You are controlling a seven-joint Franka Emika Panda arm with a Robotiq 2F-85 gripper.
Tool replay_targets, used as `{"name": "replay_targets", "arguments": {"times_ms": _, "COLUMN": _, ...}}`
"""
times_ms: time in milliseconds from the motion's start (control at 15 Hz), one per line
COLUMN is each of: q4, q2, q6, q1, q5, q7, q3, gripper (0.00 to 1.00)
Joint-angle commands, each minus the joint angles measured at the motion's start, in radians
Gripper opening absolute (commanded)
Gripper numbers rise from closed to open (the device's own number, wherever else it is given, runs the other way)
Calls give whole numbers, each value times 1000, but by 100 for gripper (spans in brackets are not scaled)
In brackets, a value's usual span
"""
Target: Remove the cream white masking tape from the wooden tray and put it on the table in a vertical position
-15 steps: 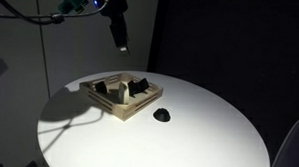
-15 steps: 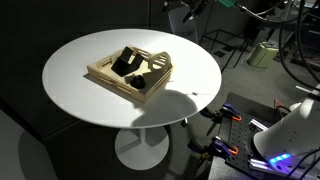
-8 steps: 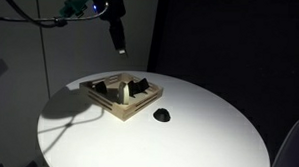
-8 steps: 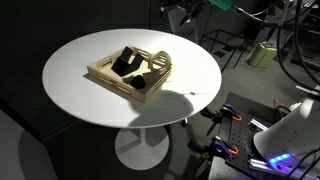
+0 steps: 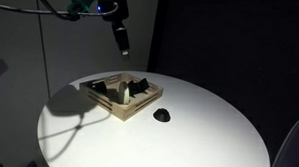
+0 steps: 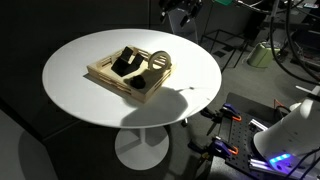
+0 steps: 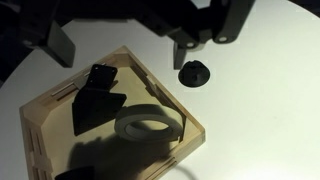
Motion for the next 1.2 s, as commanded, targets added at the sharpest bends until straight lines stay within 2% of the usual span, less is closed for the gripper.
{"name": "replay_targets", "arguments": {"times_ms": 0, "q4": 61, "q2": 23, "q6": -101, "q1": 49, "q5": 45, "q7": -181, "q3": -61, "gripper": 100}}
{"name": "replay_targets", "arguments": {"times_ms": 533, "q4": 125, "q2": 62, "q6": -295, "q1": 78, "q5": 39, "q7": -574, "q3": -154, "gripper": 100}}
{"name": "replay_targets", "arguments": {"times_ms": 667, "q4": 134, "q2": 73, "q6": -263, "q1": 69, "q5": 31, "q7": -583, "q3": -154, "gripper": 100}}
{"name": "replay_targets", "arguments": {"times_ms": 733, "q4": 91, "q2": 45, "q6": -252, "q1": 68, "q5": 38, "q7": -548, "q3": -145, "gripper": 100}}
{"name": "replay_targets", "arguments": {"times_ms": 1133, "q4": 92, "q2": 51, "q6": -252, "q1": 69, "q5": 38, "q7": -550, "q3": -146, "gripper": 100}}
